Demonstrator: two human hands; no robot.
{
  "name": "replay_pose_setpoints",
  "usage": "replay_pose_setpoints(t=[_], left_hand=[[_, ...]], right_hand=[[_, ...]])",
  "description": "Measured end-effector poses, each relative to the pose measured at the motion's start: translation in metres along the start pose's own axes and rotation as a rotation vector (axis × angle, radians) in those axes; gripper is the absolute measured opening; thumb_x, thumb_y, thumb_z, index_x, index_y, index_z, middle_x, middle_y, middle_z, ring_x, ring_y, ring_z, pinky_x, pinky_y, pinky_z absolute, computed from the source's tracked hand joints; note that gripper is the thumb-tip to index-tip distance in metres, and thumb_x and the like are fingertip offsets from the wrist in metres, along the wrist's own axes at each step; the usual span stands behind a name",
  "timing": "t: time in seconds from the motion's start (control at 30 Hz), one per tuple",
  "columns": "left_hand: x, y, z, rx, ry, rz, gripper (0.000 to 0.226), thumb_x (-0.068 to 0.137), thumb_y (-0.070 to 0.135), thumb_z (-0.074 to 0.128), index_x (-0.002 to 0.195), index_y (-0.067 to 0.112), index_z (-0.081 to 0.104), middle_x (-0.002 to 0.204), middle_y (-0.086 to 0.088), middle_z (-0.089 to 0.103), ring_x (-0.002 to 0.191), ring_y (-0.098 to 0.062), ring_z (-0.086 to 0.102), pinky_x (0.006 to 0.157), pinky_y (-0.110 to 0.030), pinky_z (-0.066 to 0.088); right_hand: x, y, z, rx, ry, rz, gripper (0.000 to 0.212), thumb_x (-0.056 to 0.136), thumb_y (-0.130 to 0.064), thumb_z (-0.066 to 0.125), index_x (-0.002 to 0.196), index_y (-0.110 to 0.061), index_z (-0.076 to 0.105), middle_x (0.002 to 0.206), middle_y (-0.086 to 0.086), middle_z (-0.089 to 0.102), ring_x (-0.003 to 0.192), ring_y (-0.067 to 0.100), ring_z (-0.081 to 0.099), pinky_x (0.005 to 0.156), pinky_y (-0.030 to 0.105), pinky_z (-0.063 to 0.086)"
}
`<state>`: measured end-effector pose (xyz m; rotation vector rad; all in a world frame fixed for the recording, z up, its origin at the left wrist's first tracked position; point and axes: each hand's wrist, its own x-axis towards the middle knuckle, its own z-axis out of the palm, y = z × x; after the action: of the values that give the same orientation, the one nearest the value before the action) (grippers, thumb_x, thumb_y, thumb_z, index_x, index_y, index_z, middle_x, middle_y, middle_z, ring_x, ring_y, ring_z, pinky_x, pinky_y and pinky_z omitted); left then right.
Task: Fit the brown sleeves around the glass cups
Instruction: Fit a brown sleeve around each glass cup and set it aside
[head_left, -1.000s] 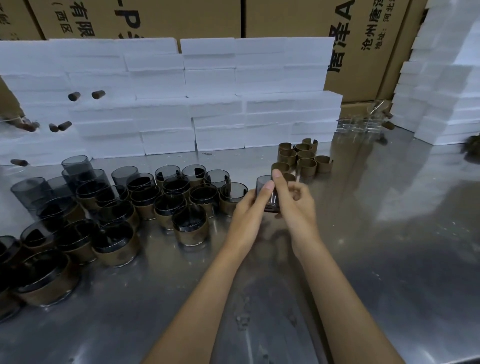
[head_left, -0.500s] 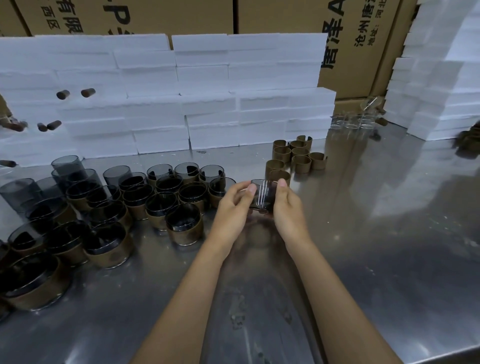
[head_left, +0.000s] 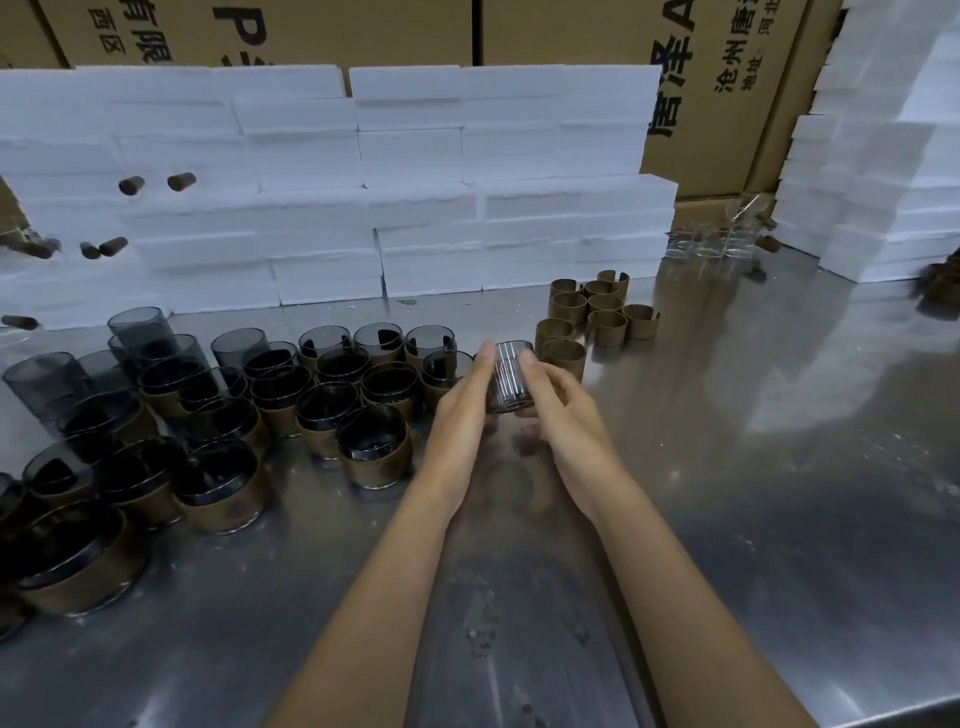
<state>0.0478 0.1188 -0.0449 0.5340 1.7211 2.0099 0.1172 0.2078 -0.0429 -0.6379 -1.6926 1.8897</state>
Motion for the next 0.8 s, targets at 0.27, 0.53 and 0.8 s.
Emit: replay_pose_setpoints(t=[0.27,0.53,0.8], left_hand=[[-0.003,0.001,0.001,0.096,-0.077,0.019,0.058,0.092,0.076,0.050,0.122,0.033,0.075,0.116,0.009,0.077,0.117,-0.015,0.069,0.109,-0.047,0.050],[0.003,-0.002,0.000,-0.073,0.172,0.008,0.035,0.102,0.030,0.063,0.119,0.001,0.068,0.120,-0.023,0.071,0.112,-0.034,0.069,0.106,-0.057,0.050],[0.002,0.000,-0.001,-0.114,0.126,-0.015,0.038,0.104,0.038,0.056,0.113,0.006,0.074,0.114,-0.021,0.075,0.104,-0.035,0.071,0.084,-0.040,0.057]], right_hand=[[-0.003,-0.003,-0.002,0.240,-0.192,0.046,0.034,0.097,-0.044,0.065,0.119,-0.019,0.072,0.107,0.010,0.078,0.097,0.025,0.076,0.069,0.025,0.058],[0.001,0.005,0.005,0.090,-0.123,-0.034,0.037,0.109,-0.040,0.042,0.136,-0.020,0.057,0.127,0.011,0.070,0.113,0.029,0.070,0.095,0.045,0.058],[0.001,0.009,0.006,-0.021,0.027,-0.131,0.032,0.112,-0.026,0.036,0.128,-0.016,0.062,0.122,0.014,0.069,0.114,0.031,0.068,0.093,0.051,0.059]])
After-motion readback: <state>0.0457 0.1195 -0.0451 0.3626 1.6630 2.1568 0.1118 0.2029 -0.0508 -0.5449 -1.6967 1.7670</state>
